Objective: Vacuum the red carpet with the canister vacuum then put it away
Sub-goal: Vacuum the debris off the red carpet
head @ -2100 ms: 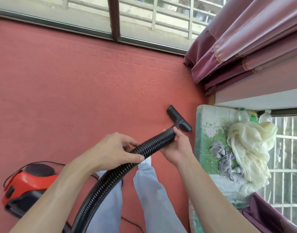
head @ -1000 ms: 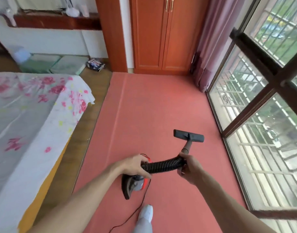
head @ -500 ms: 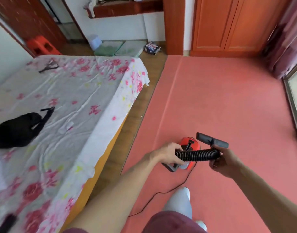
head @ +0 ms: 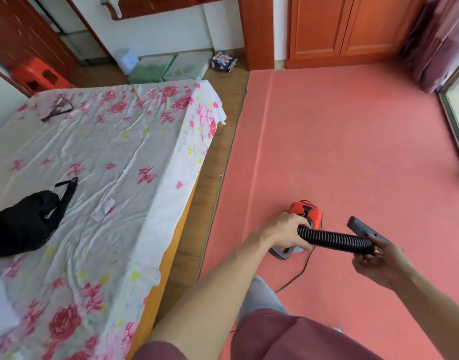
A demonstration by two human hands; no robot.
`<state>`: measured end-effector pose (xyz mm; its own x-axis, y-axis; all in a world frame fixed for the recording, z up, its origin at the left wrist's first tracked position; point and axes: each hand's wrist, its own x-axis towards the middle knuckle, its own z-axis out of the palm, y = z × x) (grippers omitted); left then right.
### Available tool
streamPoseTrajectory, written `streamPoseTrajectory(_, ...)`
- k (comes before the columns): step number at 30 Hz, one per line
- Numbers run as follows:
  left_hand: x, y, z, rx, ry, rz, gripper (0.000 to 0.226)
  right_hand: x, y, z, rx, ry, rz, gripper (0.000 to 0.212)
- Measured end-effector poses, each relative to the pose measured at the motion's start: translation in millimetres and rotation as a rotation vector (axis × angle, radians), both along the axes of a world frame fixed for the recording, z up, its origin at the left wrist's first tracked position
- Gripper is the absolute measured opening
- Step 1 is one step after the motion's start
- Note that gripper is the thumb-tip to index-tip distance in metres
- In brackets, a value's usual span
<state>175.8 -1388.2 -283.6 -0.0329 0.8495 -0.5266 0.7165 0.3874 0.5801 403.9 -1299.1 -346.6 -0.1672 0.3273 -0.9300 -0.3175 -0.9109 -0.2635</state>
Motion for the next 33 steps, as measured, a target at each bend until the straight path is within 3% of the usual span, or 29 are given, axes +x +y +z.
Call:
streamPoseTrajectory(11,-141,51,-18,0.056,-0.109,-0.259,0.046,-127,-7,-3,0.051,-0.062,-0.364,0.013)
streamPoseTrajectory(16,-178,73,-16,0.023,-0.137,-0.395,0.050,-159,-18,8,0.045,-0.035,-0.544,0.032)
streamPoseTrajectory(19,-178,85,-11,-0.005,-0.155,-0.475,0.050,-160,-30,10,0.039,-0.053,-0.631,0.018)
streamPoseTrajectory(25,-152,101,-12,-0.046,-0.188,-0.570,0.038,-149,-45,12,0.041,-0.041,-0.861,0.020)
streamPoseTrajectory(33,-85,112,-6,-0.112,-0.086,-0.850,0.040,-113,-79,4,0.008,-0.070,-1.104,0.016)
